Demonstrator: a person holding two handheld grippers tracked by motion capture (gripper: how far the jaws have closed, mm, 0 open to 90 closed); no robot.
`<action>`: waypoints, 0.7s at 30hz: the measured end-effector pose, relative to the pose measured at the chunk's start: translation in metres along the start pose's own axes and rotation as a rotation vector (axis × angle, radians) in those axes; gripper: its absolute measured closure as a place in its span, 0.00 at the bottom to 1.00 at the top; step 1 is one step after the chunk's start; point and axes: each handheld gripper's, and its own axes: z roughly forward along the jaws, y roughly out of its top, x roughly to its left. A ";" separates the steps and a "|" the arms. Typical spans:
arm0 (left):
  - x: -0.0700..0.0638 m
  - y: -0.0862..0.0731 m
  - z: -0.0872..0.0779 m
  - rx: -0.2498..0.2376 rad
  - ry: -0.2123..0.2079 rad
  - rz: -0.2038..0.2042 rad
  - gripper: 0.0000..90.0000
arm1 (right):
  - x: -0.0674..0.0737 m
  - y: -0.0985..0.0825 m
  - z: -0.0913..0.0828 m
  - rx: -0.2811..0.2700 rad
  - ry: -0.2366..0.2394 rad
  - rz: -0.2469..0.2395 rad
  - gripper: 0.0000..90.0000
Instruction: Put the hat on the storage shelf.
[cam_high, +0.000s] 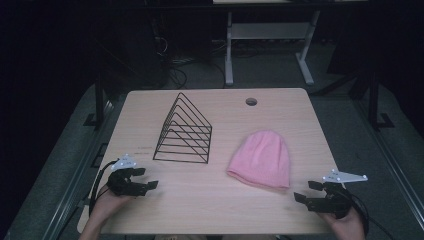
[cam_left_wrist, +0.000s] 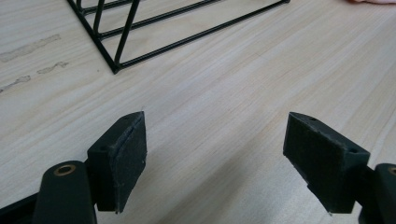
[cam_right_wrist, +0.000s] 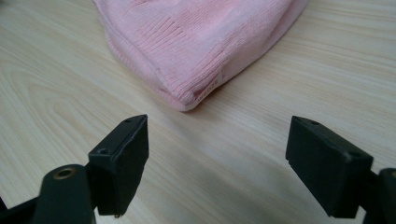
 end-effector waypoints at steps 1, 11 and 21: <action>0.000 0.000 0.000 0.000 0.000 0.000 0.24 | 0.000 0.000 0.001 -0.002 0.000 -0.002 0.23; 0.003 -0.004 -0.001 -0.003 0.000 -0.015 0.24 | 0.003 0.004 0.003 0.003 -0.005 -0.015 0.22; 0.005 -0.007 -0.003 -0.007 0.020 -0.029 0.24 | 0.009 0.035 0.009 0.013 0.031 -0.072 0.21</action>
